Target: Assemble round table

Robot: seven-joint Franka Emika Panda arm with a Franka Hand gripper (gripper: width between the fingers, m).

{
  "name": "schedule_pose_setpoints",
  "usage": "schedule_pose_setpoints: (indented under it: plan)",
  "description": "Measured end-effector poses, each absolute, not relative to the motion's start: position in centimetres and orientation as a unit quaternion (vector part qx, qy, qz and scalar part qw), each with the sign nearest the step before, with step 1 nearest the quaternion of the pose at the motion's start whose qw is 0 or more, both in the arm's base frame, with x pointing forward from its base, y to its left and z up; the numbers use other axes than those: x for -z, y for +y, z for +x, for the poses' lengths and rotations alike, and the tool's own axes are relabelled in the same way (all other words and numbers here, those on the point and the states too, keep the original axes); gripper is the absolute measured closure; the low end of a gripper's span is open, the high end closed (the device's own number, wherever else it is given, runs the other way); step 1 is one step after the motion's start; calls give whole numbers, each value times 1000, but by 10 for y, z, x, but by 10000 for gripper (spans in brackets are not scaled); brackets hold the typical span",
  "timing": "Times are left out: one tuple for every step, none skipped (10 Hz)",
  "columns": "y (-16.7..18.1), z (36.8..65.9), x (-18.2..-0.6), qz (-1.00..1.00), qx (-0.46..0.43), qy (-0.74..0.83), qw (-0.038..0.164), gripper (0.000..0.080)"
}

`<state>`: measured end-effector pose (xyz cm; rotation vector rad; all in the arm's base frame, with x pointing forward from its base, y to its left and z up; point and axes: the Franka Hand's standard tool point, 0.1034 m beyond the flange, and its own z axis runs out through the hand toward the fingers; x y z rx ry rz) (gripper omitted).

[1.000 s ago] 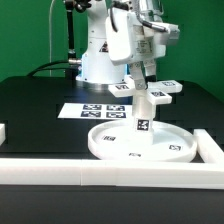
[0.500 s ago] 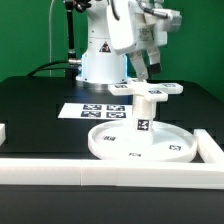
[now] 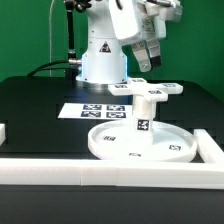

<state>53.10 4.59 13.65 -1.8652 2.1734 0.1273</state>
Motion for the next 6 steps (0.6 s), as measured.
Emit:
schedule_pose_setpoints:
  plan:
    - [49,532,-136,-710,-38,693,119,151]
    - [53,533,-139,-756,-37,642,117,151]
    - [54,535,-141,-809,-34,575,120,151]
    - [53,536,-140,-830,-36,544,121,151]
    - [53,536,-140,-849,-31,512,122,151]
    - [53,536,-139,-869,-26,480,123,151]
